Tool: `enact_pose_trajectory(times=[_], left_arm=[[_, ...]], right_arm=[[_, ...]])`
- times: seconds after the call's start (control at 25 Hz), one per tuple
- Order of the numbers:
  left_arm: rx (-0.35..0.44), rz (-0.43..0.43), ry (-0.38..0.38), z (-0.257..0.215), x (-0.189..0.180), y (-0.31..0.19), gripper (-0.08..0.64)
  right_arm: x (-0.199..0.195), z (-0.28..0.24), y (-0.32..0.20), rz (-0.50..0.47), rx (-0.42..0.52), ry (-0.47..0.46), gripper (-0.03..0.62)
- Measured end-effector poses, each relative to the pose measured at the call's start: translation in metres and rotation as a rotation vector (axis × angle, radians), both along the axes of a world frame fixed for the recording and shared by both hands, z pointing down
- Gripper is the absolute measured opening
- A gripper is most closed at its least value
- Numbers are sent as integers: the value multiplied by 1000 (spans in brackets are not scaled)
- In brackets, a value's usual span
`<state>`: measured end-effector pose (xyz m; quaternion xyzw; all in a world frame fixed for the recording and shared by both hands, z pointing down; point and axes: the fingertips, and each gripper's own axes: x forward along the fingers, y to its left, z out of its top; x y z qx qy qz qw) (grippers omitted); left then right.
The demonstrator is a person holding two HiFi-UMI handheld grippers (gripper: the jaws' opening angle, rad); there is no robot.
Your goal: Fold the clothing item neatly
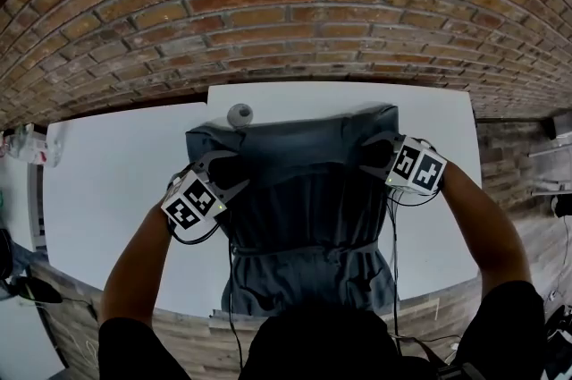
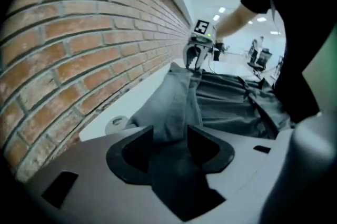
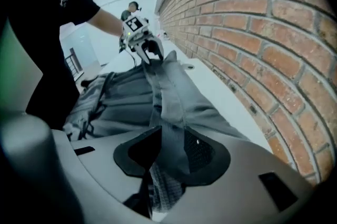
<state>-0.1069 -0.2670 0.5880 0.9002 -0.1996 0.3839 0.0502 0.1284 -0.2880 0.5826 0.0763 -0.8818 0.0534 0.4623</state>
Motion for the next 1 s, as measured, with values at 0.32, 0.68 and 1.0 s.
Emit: enact_pose_trajectory(times=[0.32,0.68,1.0], left_arm=[[37,-306,113,-41,-12,-44,63],[-33,-498,-96,32,-37,-78,2],[-118,-534,-88,43,-47,-78,2]], right_arm=[[-22,-35,-82,443,188,-102,2],[19,26,-96,606,87,68,2],[30,34,-100,689,0,-55,2]])
